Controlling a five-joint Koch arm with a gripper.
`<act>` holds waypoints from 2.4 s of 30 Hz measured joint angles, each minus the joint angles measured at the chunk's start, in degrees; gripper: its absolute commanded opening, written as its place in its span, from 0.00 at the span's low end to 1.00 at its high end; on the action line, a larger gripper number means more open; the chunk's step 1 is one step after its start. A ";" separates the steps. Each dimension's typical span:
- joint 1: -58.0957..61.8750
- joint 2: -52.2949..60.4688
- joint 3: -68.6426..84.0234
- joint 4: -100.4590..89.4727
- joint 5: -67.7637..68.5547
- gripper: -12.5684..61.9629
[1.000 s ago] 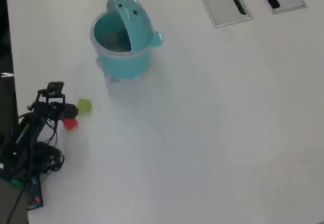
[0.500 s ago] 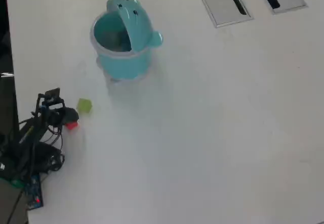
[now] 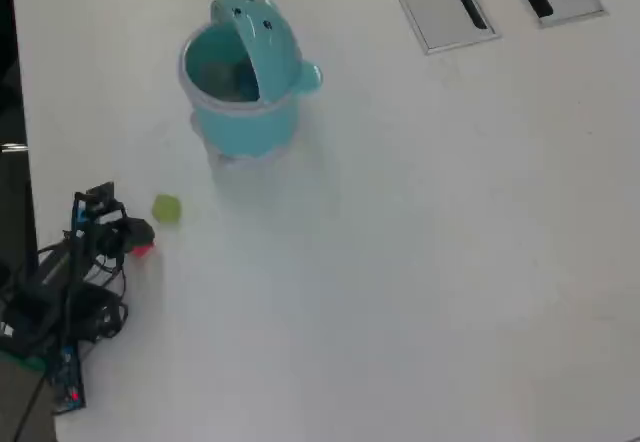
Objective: Grasp RGB lego blocks and put them in the bin one by one.
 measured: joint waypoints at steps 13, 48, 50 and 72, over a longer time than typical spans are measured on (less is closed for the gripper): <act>0.00 -2.37 2.64 -6.06 -0.70 0.59; -0.09 -0.09 -3.34 -1.32 3.69 0.32; -0.09 -0.09 -9.67 -1.32 5.80 0.32; -4.31 -8.17 -28.74 -34.28 32.70 0.31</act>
